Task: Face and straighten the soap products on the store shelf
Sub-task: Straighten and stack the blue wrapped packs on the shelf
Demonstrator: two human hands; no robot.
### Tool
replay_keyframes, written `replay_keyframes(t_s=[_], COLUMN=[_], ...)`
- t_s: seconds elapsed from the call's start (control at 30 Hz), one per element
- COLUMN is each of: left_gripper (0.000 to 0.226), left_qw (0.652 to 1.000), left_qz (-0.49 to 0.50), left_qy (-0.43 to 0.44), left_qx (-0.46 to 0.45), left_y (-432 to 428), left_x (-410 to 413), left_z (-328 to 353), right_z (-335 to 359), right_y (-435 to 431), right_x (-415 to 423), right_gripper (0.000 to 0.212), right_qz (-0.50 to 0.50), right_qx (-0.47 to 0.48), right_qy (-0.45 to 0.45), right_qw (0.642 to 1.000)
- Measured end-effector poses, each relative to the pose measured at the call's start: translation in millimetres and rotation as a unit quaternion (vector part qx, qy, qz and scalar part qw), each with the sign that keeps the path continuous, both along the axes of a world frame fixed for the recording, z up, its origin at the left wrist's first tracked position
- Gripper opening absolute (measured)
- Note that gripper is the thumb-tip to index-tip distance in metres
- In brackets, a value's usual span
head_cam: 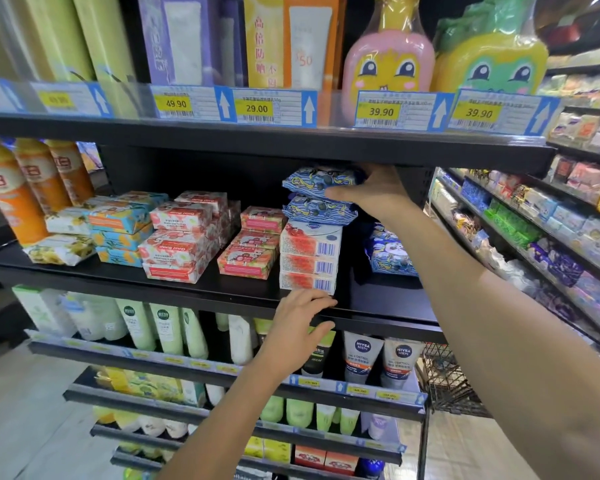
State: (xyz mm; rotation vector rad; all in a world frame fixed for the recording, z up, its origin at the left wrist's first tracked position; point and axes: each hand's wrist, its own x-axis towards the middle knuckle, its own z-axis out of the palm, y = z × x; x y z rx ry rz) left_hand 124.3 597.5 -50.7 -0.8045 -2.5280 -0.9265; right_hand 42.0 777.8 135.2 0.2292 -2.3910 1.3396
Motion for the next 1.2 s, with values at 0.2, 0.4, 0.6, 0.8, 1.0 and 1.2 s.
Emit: replay_keyframes(t_s=[0.2, 0.4, 0.6, 0.8, 1.0, 1.2], left_gripper=[0.037, 0.037, 0.037, 0.037, 0.037, 0.037], left_qw=[1.000, 1.000, 0.999, 0.999, 0.999, 0.999], left_qz=[-0.003, -0.004, 0.002, 0.004, 0.008, 0.013], left_qy=[0.004, 0.002, -0.004, -0.006, -0.012, -0.025], left_qx=[0.013, 0.022, 0.035, 0.033, 0.028, 0.030], left_y=[0.0, 0.9, 0.9, 2.6, 2.7, 2.8], left_x=[0.5, -0.5, -2.8, -2.8, -1.0, 2.2], left_z=[-1.7, -2.5, -2.8, -3.4, -0.5, 2.4], right_z=[-4.1, -5.8, -25.4, -89.6, -123.4, -123.2], right_y=[-4.4, 4.7, 36.6, 95.5, 117.7, 118.1], right_x=[-10.7, -5.9, 15.8, 37.0, 28.1, 23.8], right_gripper=[0.057, 0.065, 0.067, 0.077, 0.108, 0.096], right_qz=[0.023, 0.031, 0.017, -0.083, -0.092, -0.122], right_qx=[0.009, 0.018, -0.020, 0.022, 0.132, 0.164], right_qy=[0.012, -0.003, -0.017, -0.084, -0.164, -0.157], right_qw=[1.000, 0.999, 1.000, 0.993, 0.973, 0.966])
